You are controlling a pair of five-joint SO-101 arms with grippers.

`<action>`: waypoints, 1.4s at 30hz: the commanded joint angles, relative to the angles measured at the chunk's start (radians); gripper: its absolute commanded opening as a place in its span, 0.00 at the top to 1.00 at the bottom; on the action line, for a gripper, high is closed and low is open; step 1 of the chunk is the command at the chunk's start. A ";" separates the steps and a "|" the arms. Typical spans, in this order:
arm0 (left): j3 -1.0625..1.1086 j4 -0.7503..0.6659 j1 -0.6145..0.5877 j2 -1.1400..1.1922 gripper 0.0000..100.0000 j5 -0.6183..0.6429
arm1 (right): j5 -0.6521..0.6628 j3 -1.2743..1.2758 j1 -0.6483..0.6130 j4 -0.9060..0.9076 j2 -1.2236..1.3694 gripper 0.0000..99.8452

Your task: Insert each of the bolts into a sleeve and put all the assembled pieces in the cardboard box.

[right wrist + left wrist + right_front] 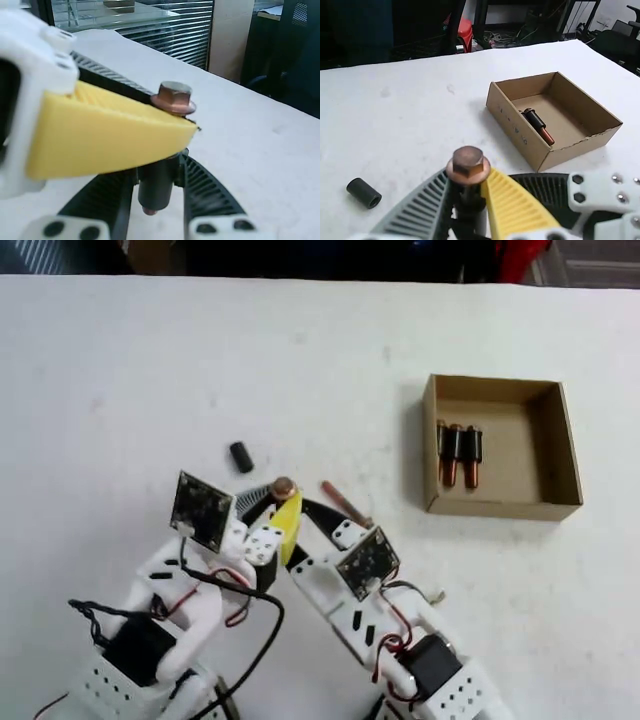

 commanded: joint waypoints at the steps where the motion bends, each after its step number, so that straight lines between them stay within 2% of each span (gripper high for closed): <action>1: -0.002 -0.052 0.002 -0.010 0.98 0.000 | 0.020 0.008 0.005 0.002 -0.012 0.98; 14: 0.041 -0.075 0.002 -0.010 0.97 -0.002 | 0.020 0.008 0.005 0.002 -0.012 0.98; 23: 0.066 -0.075 0.002 -0.010 0.72 -0.002 | 0.020 0.008 0.005 0.002 -0.012 0.98; 33: 0.055 -0.083 0.001 -0.010 0.71 -0.002 | 0.020 0.008 0.005 0.002 -0.012 0.98; 36: 0.021 -0.106 -0.053 -0.010 0.71 -0.002 | 0.020 0.008 0.005 0.004 -0.012 0.98; 42: -0.048 -0.124 -0.252 -0.010 0.71 -0.002 | 0.020 0.008 0.071 0.001 -0.012 0.98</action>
